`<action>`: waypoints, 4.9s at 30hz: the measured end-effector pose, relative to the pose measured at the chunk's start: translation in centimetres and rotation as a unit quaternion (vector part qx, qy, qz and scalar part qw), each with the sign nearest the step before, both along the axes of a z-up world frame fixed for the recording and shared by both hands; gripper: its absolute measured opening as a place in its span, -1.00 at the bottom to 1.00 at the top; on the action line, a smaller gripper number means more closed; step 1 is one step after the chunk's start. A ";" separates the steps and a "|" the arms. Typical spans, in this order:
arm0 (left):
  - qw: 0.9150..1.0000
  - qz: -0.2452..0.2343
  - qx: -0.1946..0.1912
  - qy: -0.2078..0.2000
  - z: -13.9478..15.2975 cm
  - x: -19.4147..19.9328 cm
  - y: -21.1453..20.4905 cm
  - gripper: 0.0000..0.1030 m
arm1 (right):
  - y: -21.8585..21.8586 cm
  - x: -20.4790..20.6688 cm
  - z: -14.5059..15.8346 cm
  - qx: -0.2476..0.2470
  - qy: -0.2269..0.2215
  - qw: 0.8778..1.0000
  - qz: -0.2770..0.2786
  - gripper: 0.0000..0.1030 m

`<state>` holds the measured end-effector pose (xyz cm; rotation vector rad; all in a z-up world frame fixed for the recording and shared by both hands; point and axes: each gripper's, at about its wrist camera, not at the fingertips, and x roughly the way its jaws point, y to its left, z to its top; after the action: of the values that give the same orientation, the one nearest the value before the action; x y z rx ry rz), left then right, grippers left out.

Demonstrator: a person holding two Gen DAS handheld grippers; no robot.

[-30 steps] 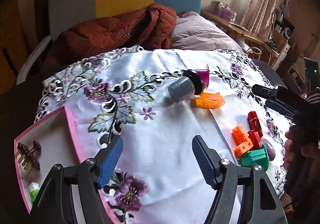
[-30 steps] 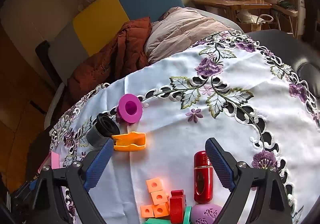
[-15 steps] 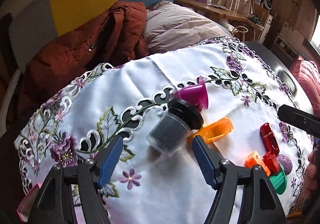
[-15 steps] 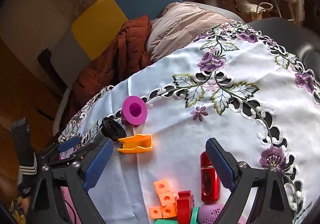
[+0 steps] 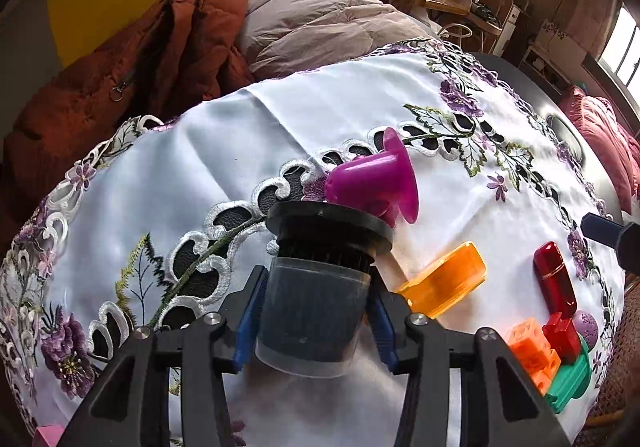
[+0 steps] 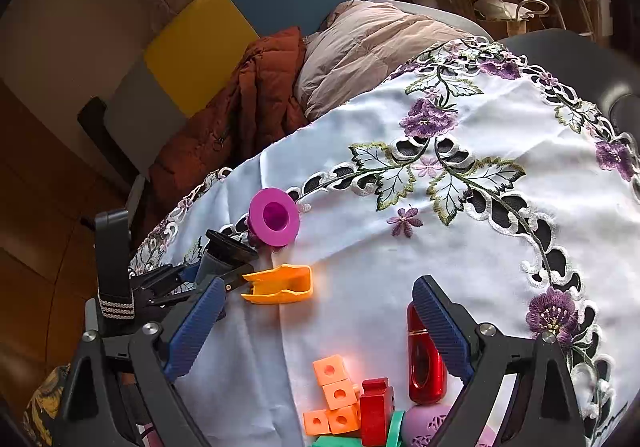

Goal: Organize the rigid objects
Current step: 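Lift the cup with the left gripper while the right gripper grasps the magenta spool, then lower the cup into the tray and open the left gripper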

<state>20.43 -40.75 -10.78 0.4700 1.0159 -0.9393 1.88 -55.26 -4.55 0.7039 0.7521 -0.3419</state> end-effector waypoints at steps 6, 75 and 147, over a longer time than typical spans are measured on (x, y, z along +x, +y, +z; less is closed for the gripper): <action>0.998 0.058 -0.004 0.012 0.1 -1.8 2.9 -0.16 | 0.1 0.0 0.0 -0.005 0.004 1.000 0.004 0.86; 0.974 0.197 -0.085 -0.073 6.4 -20.3 19.7 -0.17 | 15.2 4.4 -5.8 -0.129 0.127 0.937 0.299 0.09; 0.918 0.391 -0.062 -0.030 4.7 -6.3 32.1 0.24 | 16.5 4.0 -6.0 -0.198 0.110 0.920 0.320 0.09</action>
<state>14.14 -8.62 -6.07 -0.0366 0.9618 -0.2609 5.92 -38.73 -10.52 0.0129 1.0429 0.0342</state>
